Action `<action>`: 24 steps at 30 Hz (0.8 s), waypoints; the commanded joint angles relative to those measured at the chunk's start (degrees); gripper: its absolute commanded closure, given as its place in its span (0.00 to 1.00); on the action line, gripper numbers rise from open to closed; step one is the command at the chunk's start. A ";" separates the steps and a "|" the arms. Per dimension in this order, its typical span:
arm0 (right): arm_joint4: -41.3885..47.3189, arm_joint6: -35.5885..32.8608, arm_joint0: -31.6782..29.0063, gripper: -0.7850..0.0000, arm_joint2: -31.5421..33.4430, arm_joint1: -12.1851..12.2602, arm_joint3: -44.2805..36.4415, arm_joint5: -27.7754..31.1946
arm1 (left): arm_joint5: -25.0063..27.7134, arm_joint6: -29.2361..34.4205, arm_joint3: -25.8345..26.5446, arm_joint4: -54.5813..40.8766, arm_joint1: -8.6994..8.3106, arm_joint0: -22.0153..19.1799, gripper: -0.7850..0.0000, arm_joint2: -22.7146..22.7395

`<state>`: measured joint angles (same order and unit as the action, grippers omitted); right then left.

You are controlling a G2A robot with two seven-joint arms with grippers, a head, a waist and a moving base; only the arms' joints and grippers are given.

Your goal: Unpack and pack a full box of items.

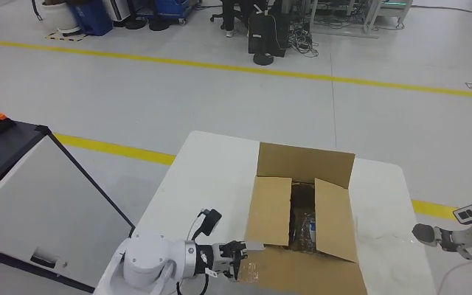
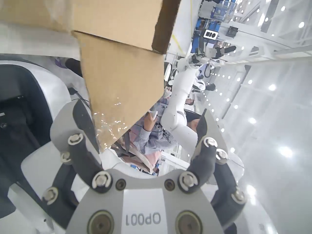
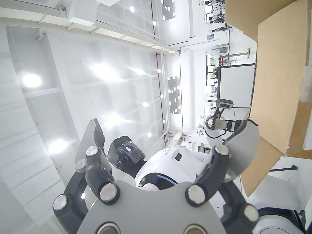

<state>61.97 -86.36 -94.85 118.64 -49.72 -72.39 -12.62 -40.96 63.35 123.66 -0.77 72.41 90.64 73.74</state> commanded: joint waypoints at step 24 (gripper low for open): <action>0.00 0.00 0.00 0.00 0.00 0.00 0.00 0.00 | -4.47 -20.63 -13.71 -35.01 -3.39 -21.41 0.00 -9.48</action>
<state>61.97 -86.36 -94.85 118.64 -49.72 -72.39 -12.62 -46.09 44.43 111.02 -35.17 68.79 69.89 65.05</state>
